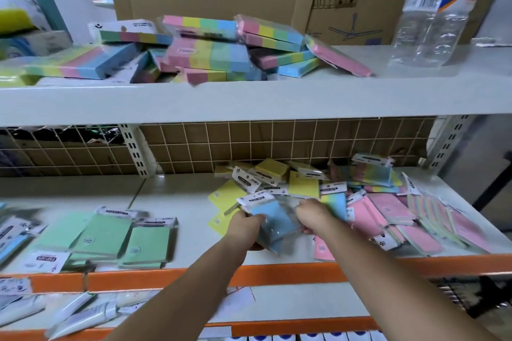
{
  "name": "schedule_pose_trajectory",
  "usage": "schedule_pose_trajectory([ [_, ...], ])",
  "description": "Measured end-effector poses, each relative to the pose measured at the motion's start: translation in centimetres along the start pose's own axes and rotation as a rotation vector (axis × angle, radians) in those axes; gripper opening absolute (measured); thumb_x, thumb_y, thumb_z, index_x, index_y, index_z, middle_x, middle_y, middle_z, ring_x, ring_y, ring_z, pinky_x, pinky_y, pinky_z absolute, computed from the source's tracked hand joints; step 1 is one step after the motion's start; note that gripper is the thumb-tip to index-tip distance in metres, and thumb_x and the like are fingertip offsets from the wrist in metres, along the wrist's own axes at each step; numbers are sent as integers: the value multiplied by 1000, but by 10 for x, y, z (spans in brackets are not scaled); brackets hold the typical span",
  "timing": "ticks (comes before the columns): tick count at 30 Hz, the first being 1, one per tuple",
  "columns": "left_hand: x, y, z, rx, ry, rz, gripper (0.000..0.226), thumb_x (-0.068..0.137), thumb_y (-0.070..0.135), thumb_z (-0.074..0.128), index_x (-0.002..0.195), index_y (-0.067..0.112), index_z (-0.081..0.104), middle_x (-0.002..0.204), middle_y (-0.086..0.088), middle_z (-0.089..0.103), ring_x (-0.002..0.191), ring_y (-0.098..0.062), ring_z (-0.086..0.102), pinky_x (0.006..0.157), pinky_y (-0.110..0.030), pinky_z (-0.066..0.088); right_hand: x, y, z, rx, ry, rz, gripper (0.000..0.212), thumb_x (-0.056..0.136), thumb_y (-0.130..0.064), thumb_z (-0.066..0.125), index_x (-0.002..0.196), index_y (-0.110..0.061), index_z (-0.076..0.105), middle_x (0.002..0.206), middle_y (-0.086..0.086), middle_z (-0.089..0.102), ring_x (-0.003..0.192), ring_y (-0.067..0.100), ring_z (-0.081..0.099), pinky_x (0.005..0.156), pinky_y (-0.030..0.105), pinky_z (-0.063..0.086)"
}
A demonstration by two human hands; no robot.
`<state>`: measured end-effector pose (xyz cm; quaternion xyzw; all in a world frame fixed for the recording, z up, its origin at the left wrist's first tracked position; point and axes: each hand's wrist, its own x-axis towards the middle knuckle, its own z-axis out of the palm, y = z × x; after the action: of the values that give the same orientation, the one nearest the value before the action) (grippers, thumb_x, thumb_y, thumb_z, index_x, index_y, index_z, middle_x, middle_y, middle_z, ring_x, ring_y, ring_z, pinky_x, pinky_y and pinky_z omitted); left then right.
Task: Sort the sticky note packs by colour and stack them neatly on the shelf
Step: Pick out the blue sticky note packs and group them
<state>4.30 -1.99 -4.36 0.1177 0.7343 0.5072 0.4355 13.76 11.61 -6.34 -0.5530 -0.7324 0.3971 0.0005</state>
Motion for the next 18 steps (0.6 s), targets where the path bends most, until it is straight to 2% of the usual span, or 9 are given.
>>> schedule_pose_trajectory([
  [3, 6, 1, -4, 3, -7, -26, 22, 92, 18, 60, 106, 4, 49, 112, -21, 55, 95, -38, 59, 55, -34, 55, 12, -3, 4, -45, 4, -16, 35, 91, -8, 40, 120, -4, 61, 76, 12, 66, 77, 29, 69, 70, 31, 55],
  [5, 11, 4, -4, -10, -10, -24, 22, 92, 18, 60, 107, 5, 50, 110, -21, 55, 92, -36, 60, 56, -34, 55, 19, -6, 4, -92, 70, -35, 45, 92, -12, 40, 135, -18, 51, 107, 15, 68, 100, 30, 67, 85, 33, 53],
  [6, 14, 5, -4, -24, -10, -26, 20, 92, 18, 60, 104, 6, 50, 105, -19, 56, 92, -36, 60, 58, -35, 56, 23, -9, 2, -107, 110, -40, 49, 92, -12, 41, 139, -22, 47, 121, 14, 64, 108, 30, 64, 87, 31, 52],
  [8, 18, 9, -3, -49, -13, -38, 13, 92, 18, 60, 94, 11, 49, 97, -15, 54, 93, -37, 61, 65, -38, 58, 29, -12, -3, -139, 162, -35, 45, 92, -11, 42, 136, -16, 48, 126, 15, 62, 112, 29, 60, 81, 27, 47],
  [11, 24, 12, 2, -60, -25, -38, 15, 93, 20, 59, 100, 11, 49, 104, -17, 57, 98, -37, 62, 67, -39, 58, 32, -13, -13, -147, 186, -48, 39, 95, -11, 41, 134, -8, 48, 125, 19, 61, 107, 31, 62, 82, 30, 49],
  [13, 28, 12, 7, -73, -39, -28, 18, 94, 20, 57, 105, 10, 48, 108, -18, 57, 99, -37, 63, 66, -39, 58, 32, -9, -22, -33, 177, -87, 43, 98, -13, 40, 141, -13, 42, 122, 19, 62, 91, 28, 63, 71, 31, 53],
  [15, 32, 12, 11, -82, -46, -24, 18, 93, 20, 56, 106, 11, 47, 104, -15, 57, 96, -36, 63, 67, -39, 58, 31, -5, -30, 51, 182, -104, 51, 98, -11, 40, 147, -19, 31, 122, 21, 61, 79, 28, 61, 57, 26, 48],
  [18, 37, 11, 15, -74, -62, -23, 26, 93, 22, 55, 114, 11, 46, 113, -16, 57, 99, -35, 63, 70, -39, 59, 34, -2, -36, 68, 178, -92, 59, 96, -8, 40, 150, -23, 25, 126, 22, 58, 56, 17, 53, 58, 24, 48],
])
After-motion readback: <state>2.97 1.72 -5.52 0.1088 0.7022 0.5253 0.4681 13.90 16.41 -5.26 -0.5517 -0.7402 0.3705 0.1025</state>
